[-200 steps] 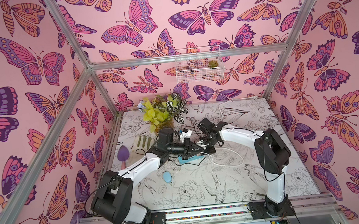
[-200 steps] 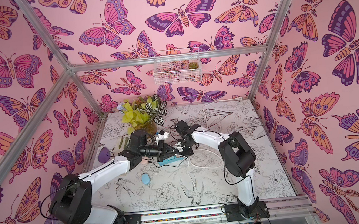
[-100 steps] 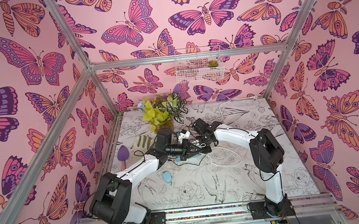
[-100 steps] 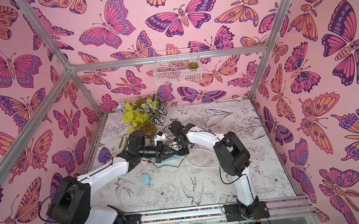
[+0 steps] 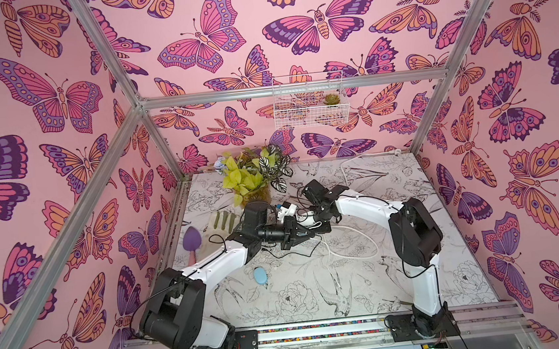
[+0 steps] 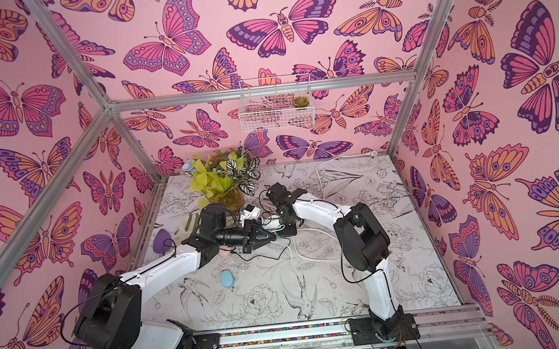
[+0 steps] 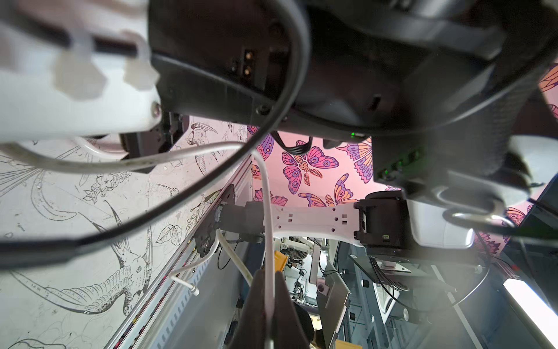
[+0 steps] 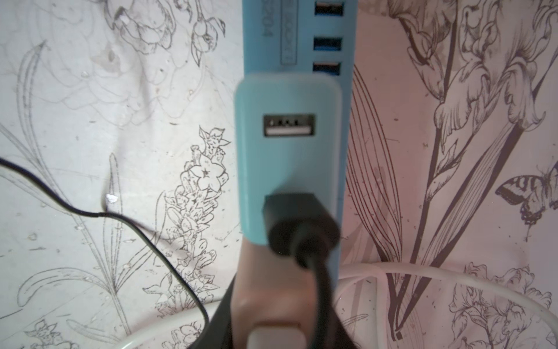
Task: Charge the bluetooth headset
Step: Insert the plug into the socket.
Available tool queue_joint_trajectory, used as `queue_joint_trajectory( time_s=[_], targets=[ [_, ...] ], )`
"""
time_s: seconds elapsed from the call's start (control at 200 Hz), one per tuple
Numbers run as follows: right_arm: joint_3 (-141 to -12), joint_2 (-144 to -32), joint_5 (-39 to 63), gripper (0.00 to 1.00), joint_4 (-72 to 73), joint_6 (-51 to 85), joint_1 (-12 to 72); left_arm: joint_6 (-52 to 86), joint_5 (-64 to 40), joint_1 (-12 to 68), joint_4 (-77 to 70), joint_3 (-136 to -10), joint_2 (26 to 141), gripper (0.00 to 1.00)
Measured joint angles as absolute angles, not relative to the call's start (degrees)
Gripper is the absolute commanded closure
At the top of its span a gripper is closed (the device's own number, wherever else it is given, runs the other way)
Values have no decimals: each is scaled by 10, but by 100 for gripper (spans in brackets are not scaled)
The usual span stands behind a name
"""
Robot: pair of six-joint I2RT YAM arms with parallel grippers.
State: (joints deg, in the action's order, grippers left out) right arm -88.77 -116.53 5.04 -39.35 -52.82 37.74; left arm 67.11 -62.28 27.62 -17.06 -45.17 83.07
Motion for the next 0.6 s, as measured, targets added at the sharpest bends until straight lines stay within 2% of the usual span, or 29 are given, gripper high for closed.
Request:
queue_joint_trajectory(
  time_s=[0.1, 0.261, 0.446, 0.601],
  targets=[
    [-875, -1157, 51, 62, -383, -513, 373, 671, -621, 274, -171, -452, 835, 99],
    [-844, -1139, 47, 56, -382, -494, 353, 671, -619, 271, -172, -452, 843, 99],
    [-817, -1107, 46, 56, -373, -479, 342, 671, -619, 270, -176, -458, 849, 99],
    [-793, -1075, 34, 61, -361, -446, 332, 669, -619, 270, -179, -460, 849, 99]
  ],
)
